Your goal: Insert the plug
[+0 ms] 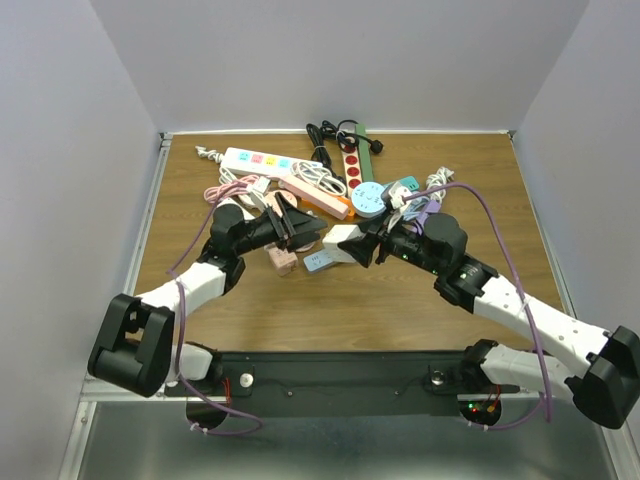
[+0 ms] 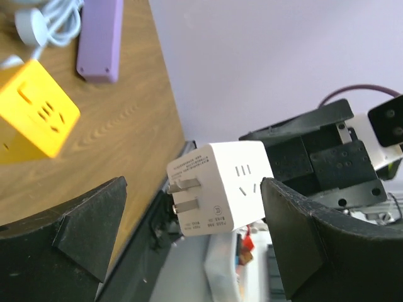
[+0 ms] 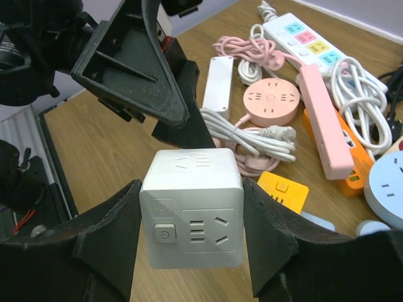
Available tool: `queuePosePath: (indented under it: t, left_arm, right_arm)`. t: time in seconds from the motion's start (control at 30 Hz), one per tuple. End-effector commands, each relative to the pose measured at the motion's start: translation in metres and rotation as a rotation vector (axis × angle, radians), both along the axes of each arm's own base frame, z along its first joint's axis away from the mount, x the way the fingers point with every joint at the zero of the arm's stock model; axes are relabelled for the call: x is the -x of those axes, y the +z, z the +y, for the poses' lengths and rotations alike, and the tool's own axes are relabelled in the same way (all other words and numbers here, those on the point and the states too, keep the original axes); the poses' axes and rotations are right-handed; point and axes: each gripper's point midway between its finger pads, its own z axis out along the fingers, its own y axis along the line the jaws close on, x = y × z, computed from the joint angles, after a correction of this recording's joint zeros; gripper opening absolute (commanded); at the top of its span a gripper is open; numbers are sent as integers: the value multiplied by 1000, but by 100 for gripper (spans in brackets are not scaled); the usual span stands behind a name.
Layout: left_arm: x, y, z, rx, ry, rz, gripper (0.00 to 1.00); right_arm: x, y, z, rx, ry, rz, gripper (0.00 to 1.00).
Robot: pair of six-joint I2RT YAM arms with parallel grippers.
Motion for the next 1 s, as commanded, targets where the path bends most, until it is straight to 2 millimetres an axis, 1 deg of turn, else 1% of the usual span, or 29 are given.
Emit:
queuePosePath:
  t: [0.0, 0.03, 0.07, 0.1, 0.17, 0.23, 0.27, 0.3, 0.33, 0.37, 0.4, 0.43, 0.47, 0.5, 0.53, 0.57, 0.6, 0.63, 0.67, 0.7, 0.73, 0.8, 0.83, 0.87, 0.9, 0.97]
  left_arm:
    - [-23, 23, -2, -23, 39, -183, 99]
    - [-26, 16, -3, -34, 33, -175, 99]
    - [-28, 18, -4, -31, 29, -187, 99]
    - [-29, 13, -5, -35, 27, -176, 99]
    - [-29, 12, -6, -40, 24, -184, 99]
    - [-31, 1, -3, -79, 39, -168, 99]
    - [-33, -2, -1, -104, 51, -175, 99]
    - [-41, -6, 2, -155, 87, -221, 99]
    - [-43, -12, 6, -195, 107, -218, 99]
    - [-47, -13, 9, -221, 130, -237, 99]
    - [-56, -15, 14, -272, 173, -288, 99]
    - [-60, -16, 16, -295, 190, -307, 99]
    - [-63, -19, 19, -322, 205, -316, 99]
    - [-71, -19, 21, -347, 234, -333, 99]
    - [-80, -25, 22, -399, 253, -350, 98]
    - [-81, -30, 19, -418, 238, -351, 98]
    - [-87, -42, 18, -461, 241, -352, 98]
    - [-89, -48, 15, -477, 234, -347, 98]
    - [-93, -49, 11, -488, 233, -347, 98]
    - [-93, -55, 4, -500, 217, -345, 98]
    - [-95, -72, 0, -529, 197, -322, 98]
    - [-98, -78, -8, -542, 178, -323, 97]
    - [-97, -89, -15, -560, 158, -310, 96]
    - [-98, -94, -17, -584, 148, -313, 96]
    - [-99, -104, -20, -618, 143, -297, 96]
    - [-96, -112, -21, -653, 124, -290, 95]
  right_arm:
    - [-8, -8, -12, 8, -91, 17, 0]
    - [-9, -13, -12, 17, -92, 28, 0]
    - [-9, -18, -11, 25, -87, 37, 0]
    - [-11, -30, -8, 43, -86, 61, 0]
    - [-15, -39, -7, 61, -100, 81, 0]
    - [-25, -44, -8, 73, -142, 94, 0]
    - [-28, -44, -9, 73, -156, 94, 0]
    - [-31, -45, -9, 74, -172, 101, 0]
    - [-36, -46, -11, 80, -198, 103, 0]
    - [-38, -46, -11, 85, -209, 109, 0]
    - [-41, -48, -11, 92, -222, 122, 0]
    - [-43, -58, -12, 121, -237, 152, 0]
    - [-46, -57, -12, 123, -247, 159, 0]
    - [-47, -57, -12, 119, -256, 176, 0]
    - [-49, -61, -13, 135, -273, 198, 0]
    - [-50, -62, -14, 138, -282, 208, 0]
    - [-49, -65, -16, 145, -294, 236, 0]
    - [-49, -64, -15, 139, -295, 241, 0]
    - [-53, -68, -22, 158, -339, 254, 0]
    - [-53, -66, -23, 151, -351, 268, 0]
    - [-53, -70, -27, 162, -368, 283, 0]
    - [-54, -67, -30, 147, -385, 293, 0]
    - [-56, -65, -31, 141, -395, 293, 0]
    - [-53, -70, -35, 162, -409, 315, 1]
    - [-53, -69, -38, 155, -418, 320, 0]
    - [-54, -68, -43, 155, -440, 327, 0]
